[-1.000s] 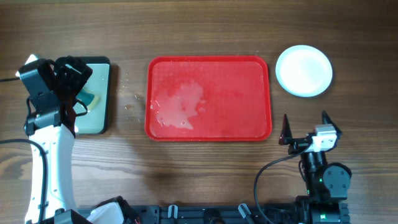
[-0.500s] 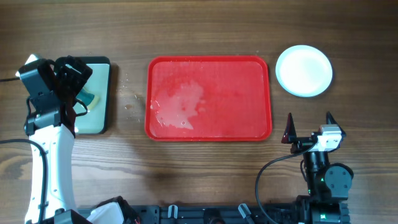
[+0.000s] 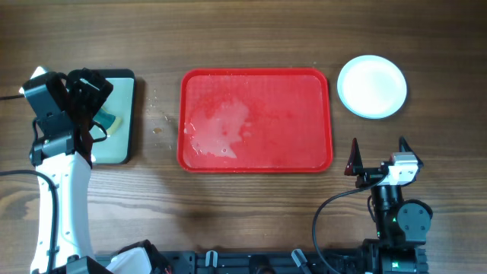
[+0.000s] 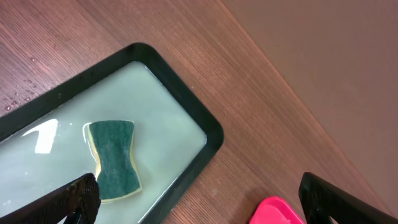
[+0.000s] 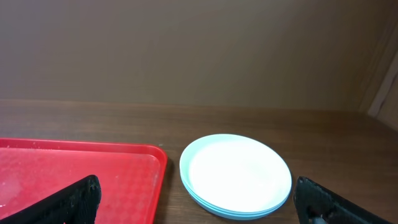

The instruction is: Clean dirty plates on tray and stack at the side

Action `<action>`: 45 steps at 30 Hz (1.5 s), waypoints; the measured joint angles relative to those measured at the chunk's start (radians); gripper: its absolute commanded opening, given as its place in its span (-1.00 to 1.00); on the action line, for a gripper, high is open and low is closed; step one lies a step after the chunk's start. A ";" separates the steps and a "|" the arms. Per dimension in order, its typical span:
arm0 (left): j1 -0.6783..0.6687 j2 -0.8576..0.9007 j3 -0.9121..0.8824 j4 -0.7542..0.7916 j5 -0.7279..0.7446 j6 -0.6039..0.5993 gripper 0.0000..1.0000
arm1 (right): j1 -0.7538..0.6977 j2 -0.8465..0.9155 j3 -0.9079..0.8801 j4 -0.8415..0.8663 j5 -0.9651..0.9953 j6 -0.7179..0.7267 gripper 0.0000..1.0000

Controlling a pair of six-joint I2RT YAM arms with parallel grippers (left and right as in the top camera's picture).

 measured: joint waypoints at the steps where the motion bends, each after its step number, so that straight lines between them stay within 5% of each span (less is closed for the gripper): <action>1: 0.000 0.000 0.000 0.000 -0.007 0.000 1.00 | 0.000 0.000 0.000 0.000 0.000 0.000 0.99; 10: -0.007 -0.079 -0.023 -0.262 -0.061 0.073 1.00 | 0.000 -0.002 0.000 0.000 0.000 0.000 0.99; 21: -0.161 -0.756 -0.442 -0.097 0.064 0.483 1.00 | 0.000 -0.006 0.000 0.000 0.001 0.000 1.00; 31: -0.181 -1.019 -0.819 0.243 0.054 0.347 1.00 | 0.000 -0.006 0.000 0.000 0.000 0.000 0.99; 45: -0.327 -1.272 -0.940 0.247 -0.097 0.290 1.00 | 0.000 -0.006 0.000 0.000 0.001 0.000 0.99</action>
